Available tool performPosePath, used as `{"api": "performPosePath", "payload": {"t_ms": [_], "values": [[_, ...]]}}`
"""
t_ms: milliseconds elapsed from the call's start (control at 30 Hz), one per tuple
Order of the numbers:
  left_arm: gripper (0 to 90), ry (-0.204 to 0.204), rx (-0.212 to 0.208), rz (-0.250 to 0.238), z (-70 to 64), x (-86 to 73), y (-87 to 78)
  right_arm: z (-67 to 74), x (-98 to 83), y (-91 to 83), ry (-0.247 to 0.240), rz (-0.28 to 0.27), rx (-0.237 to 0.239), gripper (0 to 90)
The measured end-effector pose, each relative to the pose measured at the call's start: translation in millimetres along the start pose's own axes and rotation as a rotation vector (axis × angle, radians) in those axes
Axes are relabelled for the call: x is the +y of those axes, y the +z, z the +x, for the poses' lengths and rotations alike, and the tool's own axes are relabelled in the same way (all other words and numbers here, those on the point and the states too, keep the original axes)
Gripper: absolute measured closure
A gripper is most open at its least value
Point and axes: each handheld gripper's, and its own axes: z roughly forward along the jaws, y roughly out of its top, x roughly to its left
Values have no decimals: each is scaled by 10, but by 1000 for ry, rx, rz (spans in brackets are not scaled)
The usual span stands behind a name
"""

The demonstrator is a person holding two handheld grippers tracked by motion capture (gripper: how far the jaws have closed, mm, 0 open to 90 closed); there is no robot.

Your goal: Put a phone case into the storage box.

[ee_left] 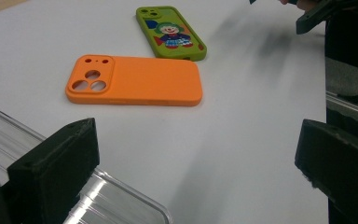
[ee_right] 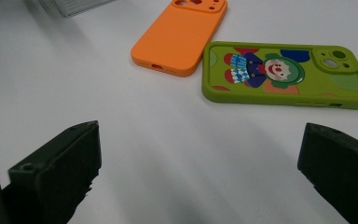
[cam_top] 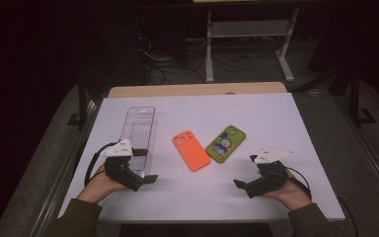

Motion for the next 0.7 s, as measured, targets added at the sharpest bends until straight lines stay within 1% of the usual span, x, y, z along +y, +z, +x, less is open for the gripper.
{"api": "performPosePath", "payload": {"t_ms": [100, 133, 167, 200, 233, 267, 367, 400, 433, 567, 633, 700], "values": [[0, 6, 3, 7, 4, 2, -9, 5, 7, 1, 7, 4, -5, 0], [0, 9, 4, 7, 7, 3, -14, 2, 13, 4, -1, 2, -10, 0], [0, 9, 5, 3, 10, 4, -15, 7, 22, 8, 7, 3, -10, 0], [0, 13, 8, 2, 14, 4, -16, 12, 52, 24, 5, 16, -11, 0], [0, -5, 6, 0, 4, -2, -20, 17, 72, 38, -3, 20, -13, 0], [0, 3, 8, 5, 10, -3, -23, 26, 100, 51, 1, 28, -12, 0], [0, 5, 9, -2, 7, -3, -14, 31, 151, 87, -3, 34, -14, 0], [0, 9, 8, -3, 8, 0, -15, 41, 202, 127, 0, 46, -12, 26], [0, 3, 3, -7, 2, 0, -19, 40, 230, 148, -4, 47, -13, 37], [0, -3, 4, -10, 3, 3, -25, 34, 327, 219, 12, 58, -18, 72], [0, -11, 5, -15, -3, 4, -31, 23, 392, 272, 11, 68, -20, 110], [0, -9, 7, -16, -2, 6, -38, 10, 491, 335, 16, 72, -24, 144]]}}
